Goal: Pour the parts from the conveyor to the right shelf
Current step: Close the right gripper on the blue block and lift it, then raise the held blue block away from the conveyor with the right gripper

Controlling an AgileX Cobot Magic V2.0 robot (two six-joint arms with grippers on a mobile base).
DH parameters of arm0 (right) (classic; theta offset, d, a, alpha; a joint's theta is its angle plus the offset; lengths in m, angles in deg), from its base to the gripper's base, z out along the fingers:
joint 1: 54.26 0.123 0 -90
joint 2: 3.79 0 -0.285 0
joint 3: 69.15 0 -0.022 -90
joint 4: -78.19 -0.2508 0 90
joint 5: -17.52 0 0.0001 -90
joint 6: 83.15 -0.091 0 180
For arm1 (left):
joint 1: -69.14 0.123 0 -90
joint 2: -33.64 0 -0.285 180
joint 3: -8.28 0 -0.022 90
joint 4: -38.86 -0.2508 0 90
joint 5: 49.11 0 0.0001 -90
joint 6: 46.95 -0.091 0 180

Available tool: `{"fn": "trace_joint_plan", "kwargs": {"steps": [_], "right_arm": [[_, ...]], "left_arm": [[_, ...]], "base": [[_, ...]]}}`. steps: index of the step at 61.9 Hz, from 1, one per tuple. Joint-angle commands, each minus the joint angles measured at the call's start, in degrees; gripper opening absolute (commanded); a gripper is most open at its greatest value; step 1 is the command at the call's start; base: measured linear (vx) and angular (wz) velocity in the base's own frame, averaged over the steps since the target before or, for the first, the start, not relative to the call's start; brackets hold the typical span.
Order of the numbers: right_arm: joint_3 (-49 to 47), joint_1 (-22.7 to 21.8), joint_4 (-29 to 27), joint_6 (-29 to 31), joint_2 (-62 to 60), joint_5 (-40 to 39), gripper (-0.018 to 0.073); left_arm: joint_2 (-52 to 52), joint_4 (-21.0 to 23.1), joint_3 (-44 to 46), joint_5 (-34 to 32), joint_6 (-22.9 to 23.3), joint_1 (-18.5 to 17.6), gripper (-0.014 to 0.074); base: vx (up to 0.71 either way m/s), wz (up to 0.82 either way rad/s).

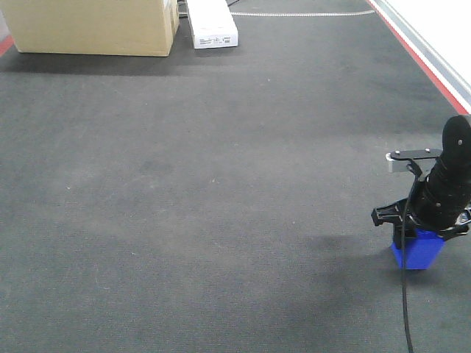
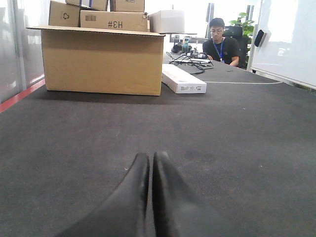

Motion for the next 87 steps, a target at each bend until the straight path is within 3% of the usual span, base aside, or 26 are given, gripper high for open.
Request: {"fn": "trace_joint_plan", "kwargs": {"steps": [1,11,24,44,69,87], "right_arm": [[-1.5,-0.2,0.9,-0.1,-3.2,-1.1,0.0193],[-1.3,-0.5,1.3,-0.1,-7.9,-1.8,-0.0017],[2.0,-0.4,1.1,1.3,-21.4,-4.7,-0.0010],[23.3,-0.4,0.4,1.3,-53.1,-25.2,-0.0010],[44.1,-0.4,-0.6,1.3,-92.4,-29.2,-0.0010],[50.6,-0.4,-2.8,1.3,-97.7,-35.2,-0.0006]], "left_arm": [[-0.6,0.2,-1.8,-4.4,0.5,-0.4,-0.0006],[-0.6,0.2,-1.8,-4.4,0.5,-0.4,-0.0006],[-0.6,0.2,-1.8,-4.4,0.5,-0.4,-0.0006],[-0.6,0.2,-1.8,-4.4,0.5,-0.4,-0.0006],[-0.6,0.2,-1.8,-4.4,0.5,-0.4,-0.0006],[-0.6,0.2,-1.8,-4.4,0.5,-0.4,-0.0006]], "base": [[0.00,0.00],[0.00,0.00],[0.00,0.00],[0.00,0.00],[0.00,0.00],[0.00,0.00]]}}
